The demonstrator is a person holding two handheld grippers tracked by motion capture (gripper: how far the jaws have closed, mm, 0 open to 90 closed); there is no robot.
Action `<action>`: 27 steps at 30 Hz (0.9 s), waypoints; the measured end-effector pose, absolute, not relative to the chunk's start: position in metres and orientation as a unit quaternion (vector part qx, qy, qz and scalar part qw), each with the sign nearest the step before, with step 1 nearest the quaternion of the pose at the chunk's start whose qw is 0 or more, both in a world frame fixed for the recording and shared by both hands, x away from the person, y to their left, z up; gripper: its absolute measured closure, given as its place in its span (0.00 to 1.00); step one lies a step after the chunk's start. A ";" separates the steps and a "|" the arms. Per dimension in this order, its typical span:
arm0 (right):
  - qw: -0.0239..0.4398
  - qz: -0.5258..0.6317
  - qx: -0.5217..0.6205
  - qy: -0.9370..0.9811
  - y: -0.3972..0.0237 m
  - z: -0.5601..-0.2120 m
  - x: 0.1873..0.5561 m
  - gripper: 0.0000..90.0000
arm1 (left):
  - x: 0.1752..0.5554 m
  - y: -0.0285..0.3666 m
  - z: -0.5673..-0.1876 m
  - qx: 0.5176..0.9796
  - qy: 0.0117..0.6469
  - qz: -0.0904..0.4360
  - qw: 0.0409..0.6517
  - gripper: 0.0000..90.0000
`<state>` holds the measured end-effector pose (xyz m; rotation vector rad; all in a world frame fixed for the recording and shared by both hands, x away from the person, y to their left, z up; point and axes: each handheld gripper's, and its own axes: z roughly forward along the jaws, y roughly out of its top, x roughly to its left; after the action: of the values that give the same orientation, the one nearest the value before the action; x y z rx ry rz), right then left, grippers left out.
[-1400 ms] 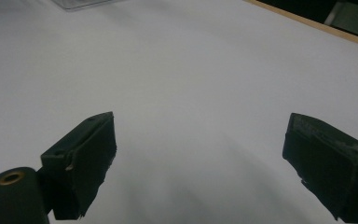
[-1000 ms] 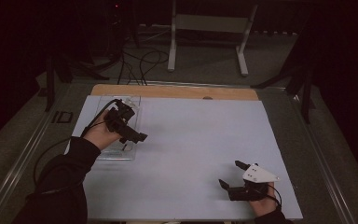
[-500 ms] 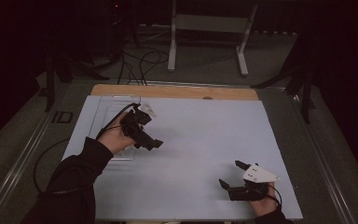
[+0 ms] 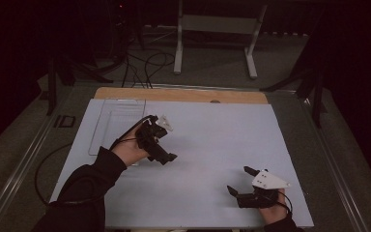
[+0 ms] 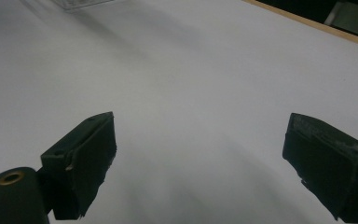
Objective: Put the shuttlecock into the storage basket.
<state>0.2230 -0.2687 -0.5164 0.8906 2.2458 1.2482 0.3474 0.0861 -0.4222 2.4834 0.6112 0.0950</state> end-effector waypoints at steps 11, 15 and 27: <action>0.210 0.449 0.320 0.808 -0.269 -0.516 0.223 0.11 | 0.338 0.075 -0.437 0.931 0.216 0.016 0.294 0.00; 0.209 0.449 0.319 0.808 -0.269 -0.516 0.223 0.11 | 0.333 0.072 -0.446 0.933 0.210 0.011 0.291 0.00; 0.208 0.449 0.318 0.808 -0.268 -0.517 0.223 0.11 | 0.316 0.071 -0.461 0.934 0.198 -0.003 0.299 0.00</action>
<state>0.2228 -0.2684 -0.5166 0.8855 2.2495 1.2500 0.3157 0.0711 -0.4613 2.4802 0.5256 -0.0086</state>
